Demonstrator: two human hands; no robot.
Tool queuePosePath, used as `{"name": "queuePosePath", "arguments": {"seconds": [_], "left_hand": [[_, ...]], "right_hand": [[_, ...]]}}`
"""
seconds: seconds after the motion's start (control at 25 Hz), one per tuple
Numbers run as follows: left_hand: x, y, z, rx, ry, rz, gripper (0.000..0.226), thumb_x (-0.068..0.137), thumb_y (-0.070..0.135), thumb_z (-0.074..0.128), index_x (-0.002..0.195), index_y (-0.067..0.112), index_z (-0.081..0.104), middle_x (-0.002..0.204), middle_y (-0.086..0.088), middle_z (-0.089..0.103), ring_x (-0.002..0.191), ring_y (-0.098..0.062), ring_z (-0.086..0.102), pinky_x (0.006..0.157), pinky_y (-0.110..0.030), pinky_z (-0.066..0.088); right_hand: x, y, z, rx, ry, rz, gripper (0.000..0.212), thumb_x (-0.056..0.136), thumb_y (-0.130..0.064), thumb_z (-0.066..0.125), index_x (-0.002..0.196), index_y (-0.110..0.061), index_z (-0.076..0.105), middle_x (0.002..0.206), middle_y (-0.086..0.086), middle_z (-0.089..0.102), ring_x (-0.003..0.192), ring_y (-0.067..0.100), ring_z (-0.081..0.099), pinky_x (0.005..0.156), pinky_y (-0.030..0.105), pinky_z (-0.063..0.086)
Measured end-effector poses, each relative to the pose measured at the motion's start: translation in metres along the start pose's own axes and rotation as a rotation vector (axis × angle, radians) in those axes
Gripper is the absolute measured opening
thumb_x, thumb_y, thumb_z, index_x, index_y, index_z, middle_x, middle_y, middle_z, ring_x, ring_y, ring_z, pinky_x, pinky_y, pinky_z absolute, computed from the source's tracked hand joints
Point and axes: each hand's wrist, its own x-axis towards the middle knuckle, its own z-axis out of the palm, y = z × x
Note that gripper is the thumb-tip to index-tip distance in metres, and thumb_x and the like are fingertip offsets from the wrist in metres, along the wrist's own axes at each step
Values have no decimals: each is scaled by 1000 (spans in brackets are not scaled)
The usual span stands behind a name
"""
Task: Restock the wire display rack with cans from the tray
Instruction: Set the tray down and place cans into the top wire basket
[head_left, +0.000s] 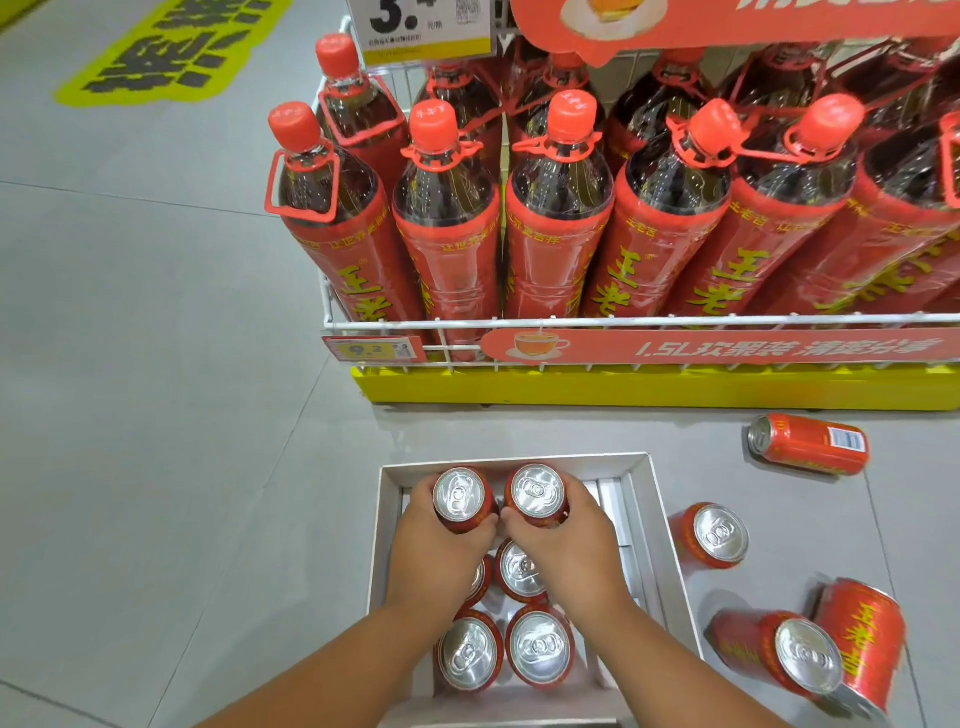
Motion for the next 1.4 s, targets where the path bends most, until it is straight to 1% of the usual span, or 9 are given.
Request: {"name": "queuePosePath", "arguments": {"seconds": [0.12, 0.32, 0.48, 0.64, 0.84, 1.0, 1.12, 1.28, 1.4], "left_hand": [[-10, 17, -12, -22, 9, 57, 58, 72, 29, 94, 114, 32, 55, 101, 19, 70, 86, 17, 64, 68, 0, 46], [-50, 80, -42, -86, 6, 162, 69, 74, 32, 92, 132, 43, 55, 124, 20, 67, 119, -1, 64, 105, -30, 52], [-115, 195, -89, -168, 2, 194, 74, 75, 28, 92, 138, 40, 55, 132, 12, 66, 124, -9, 64, 108, -42, 51], [-195, 347, -156, -216, -52, 240, 76, 74, 16, 94, 129, 49, 54, 118, 28, 70, 113, 3, 67, 101, -27, 52], [-271, 531, -231, -242, -86, 309, 63, 70, 17, 95, 121, 39, 64, 113, 19, 75, 107, -3, 71, 100, -35, 55], [-317, 661, -271, -286, -79, 399, 59, 72, 9, 92, 116, 39, 66, 106, 25, 76, 103, 1, 73, 91, -18, 55], [-341, 736, -285, -265, -60, 473, 57, 74, 13, 91, 115, 42, 66, 101, 27, 76, 98, 4, 73, 85, -16, 56], [-361, 813, -295, -311, -45, 526, 57, 76, 9, 89, 123, 33, 68, 108, 20, 78, 103, 3, 72, 86, -10, 54], [-372, 857, -297, -339, -11, 568, 56, 76, 15, 89, 125, 33, 68, 111, 18, 77, 104, 3, 72, 91, -19, 54]], "right_hand": [[-7, -18, -20, 36, 24, -38, 52, 70, -35, 92, 105, -41, 54, 87, -19, 74, 81, -10, 69, 70, 13, 52], [-47, -88, -88, 128, 21, -98, 54, 70, -41, 86, 119, -42, 62, 105, -21, 76, 101, 1, 72, 95, 34, 58], [-103, -194, -174, 135, 19, -158, 53, 72, -31, 85, 117, -49, 65, 105, -21, 76, 99, 4, 73, 94, 33, 58], [-164, -329, -271, 104, 44, -232, 61, 76, -24, 86, 109, -67, 58, 109, -28, 72, 101, -1, 69, 87, 15, 51], [-226, -492, -379, 113, 94, -304, 67, 66, -52, 82, 128, -49, 57, 122, -21, 71, 114, 4, 68, 100, 38, 55], [-259, -608, -461, 127, 98, -354, 56, 64, -53, 82, 116, -45, 64, 106, -20, 76, 98, 4, 73, 92, 44, 59], [-271, -669, -510, 129, 76, -415, 49, 70, -46, 85, 115, -43, 67, 107, -19, 76, 101, 4, 73, 93, 41, 58], [-277, -725, -561, 121, 87, -506, 46, 75, -31, 89, 111, -47, 66, 103, -28, 75, 97, -5, 72, 87, 22, 57], [-281, -757, -593, 140, 54, -548, 46, 77, -34, 87, 116, -44, 67, 106, -25, 76, 97, -3, 72, 88, 25, 58]]}}
